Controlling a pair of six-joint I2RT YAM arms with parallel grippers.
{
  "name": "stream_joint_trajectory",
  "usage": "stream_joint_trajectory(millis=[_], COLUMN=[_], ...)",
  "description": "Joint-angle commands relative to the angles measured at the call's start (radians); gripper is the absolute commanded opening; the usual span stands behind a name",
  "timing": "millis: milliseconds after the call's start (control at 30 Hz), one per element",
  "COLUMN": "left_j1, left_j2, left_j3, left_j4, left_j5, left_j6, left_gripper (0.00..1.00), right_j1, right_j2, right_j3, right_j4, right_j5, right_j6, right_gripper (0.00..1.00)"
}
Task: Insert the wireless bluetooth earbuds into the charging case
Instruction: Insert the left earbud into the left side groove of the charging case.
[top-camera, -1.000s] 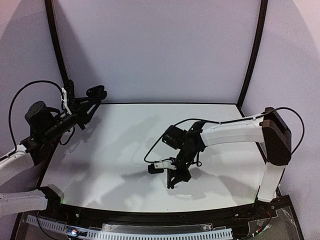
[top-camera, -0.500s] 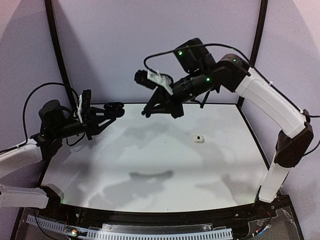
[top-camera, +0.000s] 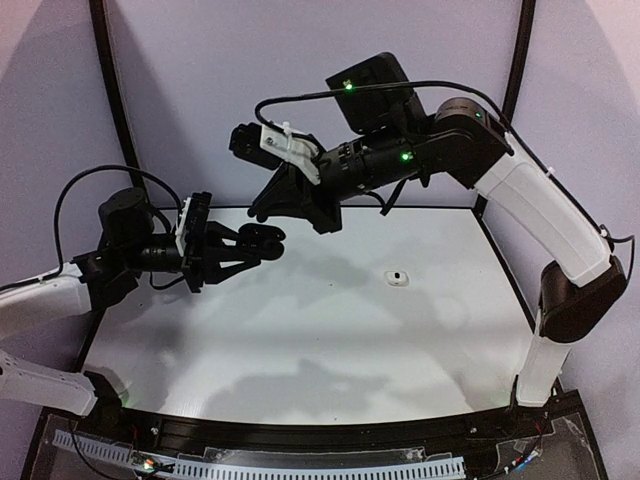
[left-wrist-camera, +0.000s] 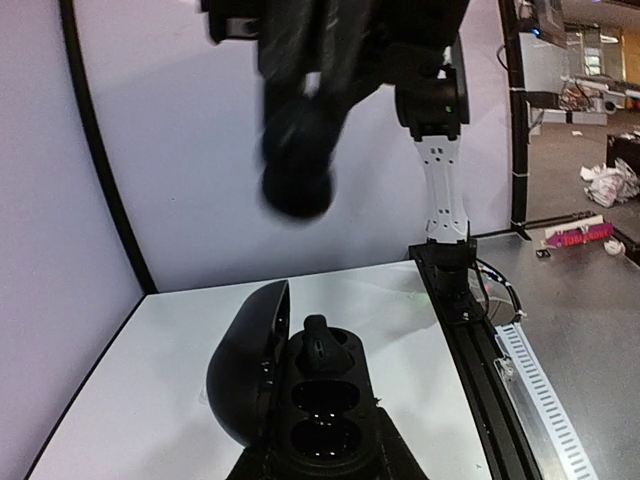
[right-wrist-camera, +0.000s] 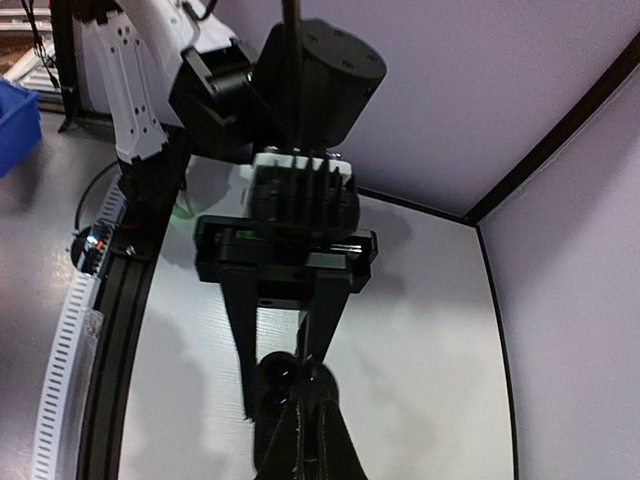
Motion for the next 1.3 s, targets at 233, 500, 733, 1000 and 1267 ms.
stream_joint_trajectory(millis=[233, 500, 733, 1000, 1267], left_j1=[-0.043, -0.043, -0.043, -0.045, -0.045], left_j2=[0.021, 0.024, 0.013, 0.014, 0.014], left_j3=[0.093, 0.097, 0.087, 0.091, 0.08], left_j4=[-0.145, -0.114, -0.104, -0.078, -0.033], left_j5=[-0.03, -0.04, -0.038, -0.029, -0.023], left_j6=[0.112, 0.063, 0.061, 0.038, -0.025], left_gripper=[0.01, 0.01, 0.01, 0.01, 0.01], right_j1=[0.053, 0.064, 0.064, 0.063, 0.064], right_j2=[0.045, 0.039, 0.035, 0.065, 0.072], right_j3=[-0.001, -0.074, -0.113, -0.096, -0.104], right_j4=[-0.034, -0.035, 0.022, 0.009, 0.025], right_j5=[0.114, 0.149, 0.169, 0.202, 0.202], right_j6=[-0.079, -0.106, -0.108, -0.143, -0.145], right_gripper=[0.0, 0.0, 0.0, 0.0, 0.09])
